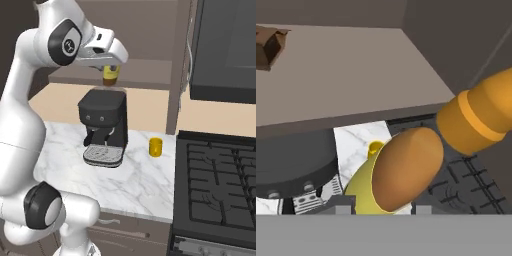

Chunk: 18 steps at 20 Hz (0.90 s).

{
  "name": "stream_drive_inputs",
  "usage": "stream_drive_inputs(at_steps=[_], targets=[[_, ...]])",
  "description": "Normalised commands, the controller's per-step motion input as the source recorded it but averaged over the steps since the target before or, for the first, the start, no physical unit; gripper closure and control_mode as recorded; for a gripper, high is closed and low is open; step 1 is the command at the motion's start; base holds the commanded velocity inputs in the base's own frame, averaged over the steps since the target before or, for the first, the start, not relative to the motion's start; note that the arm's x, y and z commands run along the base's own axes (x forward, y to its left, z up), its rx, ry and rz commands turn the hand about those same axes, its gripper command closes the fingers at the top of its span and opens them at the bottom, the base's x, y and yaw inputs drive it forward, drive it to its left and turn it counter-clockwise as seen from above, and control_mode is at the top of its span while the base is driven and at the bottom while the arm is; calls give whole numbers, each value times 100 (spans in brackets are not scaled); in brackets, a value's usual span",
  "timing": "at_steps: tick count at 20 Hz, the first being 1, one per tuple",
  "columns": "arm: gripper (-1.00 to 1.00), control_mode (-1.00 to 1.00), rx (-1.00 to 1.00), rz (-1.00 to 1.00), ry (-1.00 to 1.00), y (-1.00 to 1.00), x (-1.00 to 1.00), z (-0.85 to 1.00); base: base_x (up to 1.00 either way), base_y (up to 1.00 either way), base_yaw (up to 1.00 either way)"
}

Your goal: Pick the honey bottle and bar from the counter and place them in the cabinets closest to them.

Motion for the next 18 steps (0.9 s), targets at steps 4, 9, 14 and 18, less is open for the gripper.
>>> stream_drive_inputs(at_steps=[4, 9, 14, 18], targets=[[100, -100, -1, 16, -2, 0, 0, 3, 0, 0, 0], [100, -100, -2, 15, -3, 0, 0, 0, 0, 0, 0], [100, -100, 0, 1, -1, 0, 1, 0, 0, 0, 0], [100, -100, 0, 5, -5, 4, 18, 14, 0, 0, 0]])
